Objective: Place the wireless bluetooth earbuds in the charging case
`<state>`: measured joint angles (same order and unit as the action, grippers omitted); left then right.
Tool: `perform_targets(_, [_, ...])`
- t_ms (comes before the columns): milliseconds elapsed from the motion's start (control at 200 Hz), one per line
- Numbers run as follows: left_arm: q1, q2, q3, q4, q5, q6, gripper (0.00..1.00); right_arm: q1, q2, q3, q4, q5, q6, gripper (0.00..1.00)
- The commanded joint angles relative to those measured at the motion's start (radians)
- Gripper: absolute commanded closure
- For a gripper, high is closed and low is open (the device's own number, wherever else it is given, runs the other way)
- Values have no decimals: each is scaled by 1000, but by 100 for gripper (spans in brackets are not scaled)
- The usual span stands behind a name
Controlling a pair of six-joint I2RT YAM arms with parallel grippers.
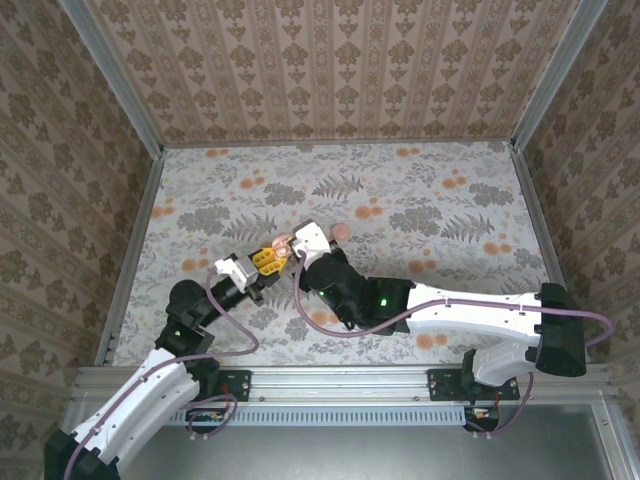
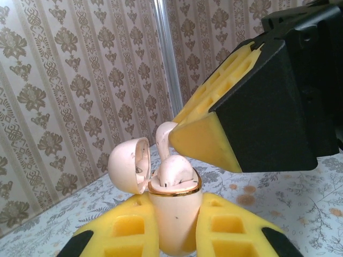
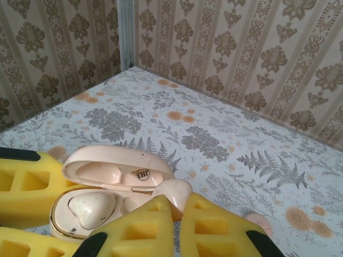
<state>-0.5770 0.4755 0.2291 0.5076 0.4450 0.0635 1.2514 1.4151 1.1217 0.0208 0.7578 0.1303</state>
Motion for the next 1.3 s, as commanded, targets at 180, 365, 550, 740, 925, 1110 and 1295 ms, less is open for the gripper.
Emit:
perform_targets(180, [-11,-17,10,106,-27,33,100,31,-8,-32,-88,-18,48,86])
perform_targets(365, [-11,-20,9,105,-29,33,100,31,-17,-22,-100,-66,60,78])
perform_targets(550, [-11,-31,3,100,-37,31,100,30,-54,-7,-108,-135,72,68])
perform_targets(740, [-12,-33,-2,97,-40,28,100,22,-90,29,-173,-186,109,60])
perform_targets(925, [-12,-30,4,68,-42,17,100,-49,-173,89,-291,-344,191,57])
perform_targets(1110, [-11,0,27,47,2,0,100,-277,-233,163,-397,-696,326,58])
perform_targets(1295, [-9,63,48,82,82,-27,100,-467,-162,260,-496,-929,366,59])
